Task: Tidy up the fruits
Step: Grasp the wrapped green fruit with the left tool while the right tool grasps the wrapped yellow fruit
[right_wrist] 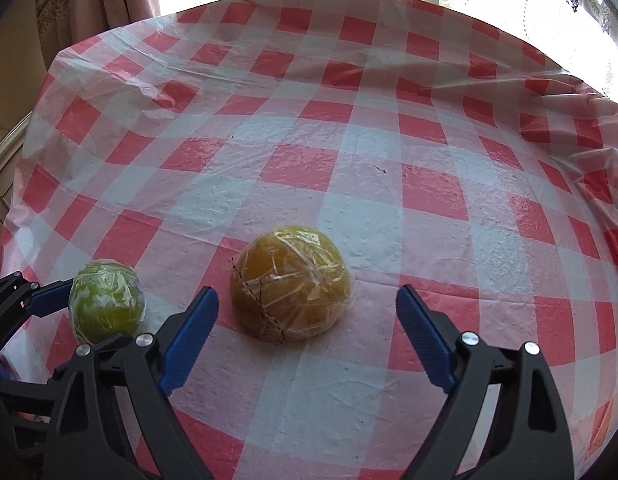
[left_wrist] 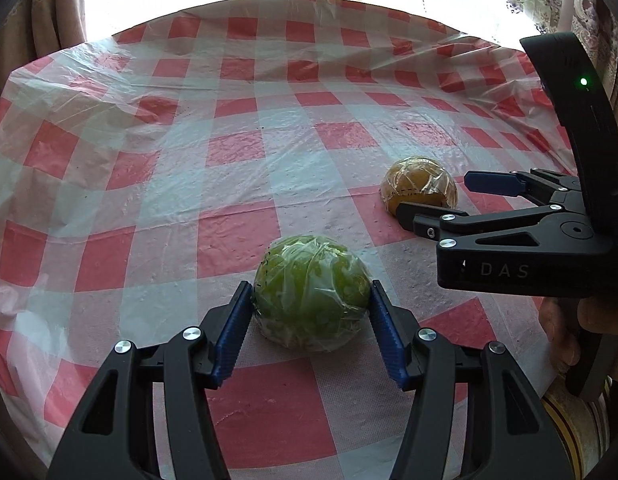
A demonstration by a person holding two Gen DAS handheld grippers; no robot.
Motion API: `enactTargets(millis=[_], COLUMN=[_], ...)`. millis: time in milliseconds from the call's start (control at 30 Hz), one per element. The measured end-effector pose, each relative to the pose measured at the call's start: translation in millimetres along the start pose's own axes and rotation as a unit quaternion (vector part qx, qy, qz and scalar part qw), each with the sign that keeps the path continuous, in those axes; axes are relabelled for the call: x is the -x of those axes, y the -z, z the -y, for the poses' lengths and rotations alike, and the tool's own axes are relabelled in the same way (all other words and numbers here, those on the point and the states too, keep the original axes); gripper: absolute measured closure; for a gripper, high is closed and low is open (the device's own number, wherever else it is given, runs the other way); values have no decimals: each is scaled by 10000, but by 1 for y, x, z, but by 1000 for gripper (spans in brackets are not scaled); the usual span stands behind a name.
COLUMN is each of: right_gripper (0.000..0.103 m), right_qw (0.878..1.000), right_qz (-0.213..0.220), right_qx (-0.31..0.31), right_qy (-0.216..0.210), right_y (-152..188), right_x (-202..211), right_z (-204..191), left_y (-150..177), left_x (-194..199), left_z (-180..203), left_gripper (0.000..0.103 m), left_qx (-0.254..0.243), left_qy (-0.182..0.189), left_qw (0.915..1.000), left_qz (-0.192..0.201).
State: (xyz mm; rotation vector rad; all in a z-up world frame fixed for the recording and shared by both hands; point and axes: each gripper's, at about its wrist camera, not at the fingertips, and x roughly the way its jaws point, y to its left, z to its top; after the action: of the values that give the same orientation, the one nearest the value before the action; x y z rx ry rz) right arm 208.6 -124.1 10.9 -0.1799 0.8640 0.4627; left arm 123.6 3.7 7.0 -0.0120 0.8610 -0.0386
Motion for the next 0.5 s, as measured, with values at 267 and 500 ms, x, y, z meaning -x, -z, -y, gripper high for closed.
enactTargets(millis=[267, 500], right_gripper=[38, 40], right_qw=[9998, 9999], right_qz=[-16, 17], right_qx=[179, 143], right_qy=[-43, -58], right_y=[0, 7], right_x=[-4, 4], right_z=[-6, -3], left_y=[1, 1], left_x=[-1, -1], left_z=[0, 1], left_gripper=[47, 47], left_qx=[-4, 7], left_qy=[23, 37], left_qw=[10000, 10000], left_qz=[2, 5])
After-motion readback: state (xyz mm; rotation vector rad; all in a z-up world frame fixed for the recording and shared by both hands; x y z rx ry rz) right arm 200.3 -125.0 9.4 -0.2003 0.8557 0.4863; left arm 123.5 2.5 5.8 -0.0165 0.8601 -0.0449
